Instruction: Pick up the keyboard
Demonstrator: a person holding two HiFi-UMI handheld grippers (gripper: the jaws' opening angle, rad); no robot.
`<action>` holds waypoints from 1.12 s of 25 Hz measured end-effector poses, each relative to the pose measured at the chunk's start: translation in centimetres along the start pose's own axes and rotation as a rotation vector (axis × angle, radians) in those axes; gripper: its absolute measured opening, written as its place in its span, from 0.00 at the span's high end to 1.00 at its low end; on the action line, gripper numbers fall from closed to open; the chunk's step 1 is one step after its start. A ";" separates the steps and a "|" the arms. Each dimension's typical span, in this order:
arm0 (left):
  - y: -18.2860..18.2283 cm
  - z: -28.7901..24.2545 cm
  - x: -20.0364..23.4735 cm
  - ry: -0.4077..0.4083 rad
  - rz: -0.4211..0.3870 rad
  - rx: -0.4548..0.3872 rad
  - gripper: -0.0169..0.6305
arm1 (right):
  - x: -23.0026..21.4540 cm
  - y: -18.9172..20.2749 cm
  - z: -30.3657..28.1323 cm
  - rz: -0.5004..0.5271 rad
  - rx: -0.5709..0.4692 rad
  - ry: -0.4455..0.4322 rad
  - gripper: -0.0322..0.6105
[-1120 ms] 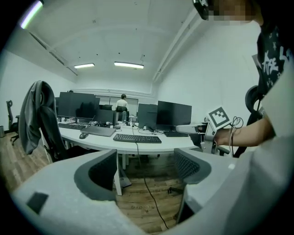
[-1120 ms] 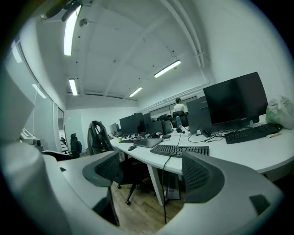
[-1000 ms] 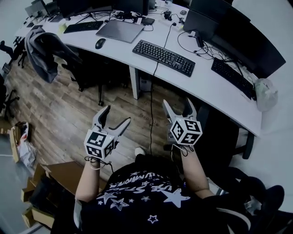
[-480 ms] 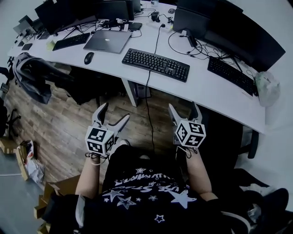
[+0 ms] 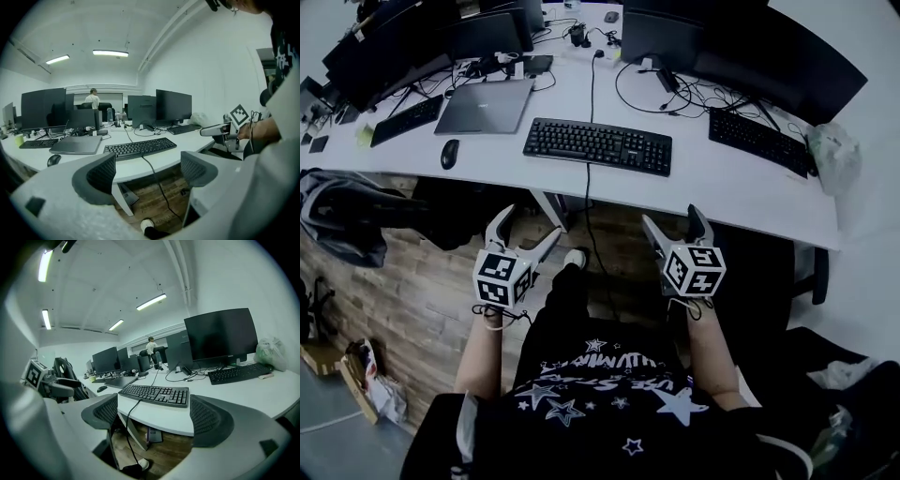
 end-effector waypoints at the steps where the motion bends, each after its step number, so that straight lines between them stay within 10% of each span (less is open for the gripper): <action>1: -0.2 -1.2 0.8 0.018 -0.008 0.003 0.32 | 0.0 -0.3 -0.9 0.012 0.016 0.003 0.24; 14: -3.1 -16.0 11.2 0.255 -0.182 0.063 0.32 | -1.7 -4.0 -16.6 0.285 0.398 -0.028 0.23; 28: -3.5 -26.3 16.4 0.405 -0.201 0.108 0.32 | -5.7 -4.5 -29.8 0.604 0.933 -0.317 0.16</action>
Point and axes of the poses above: the fingertips, and each gripper's own axes: z backward along the fingers, x to its left, y out of its underside, the point moved 10 cm from there along z, backward along the fingers, and after that the axes turned 9 degrees about -y, right-handed, at the moved point
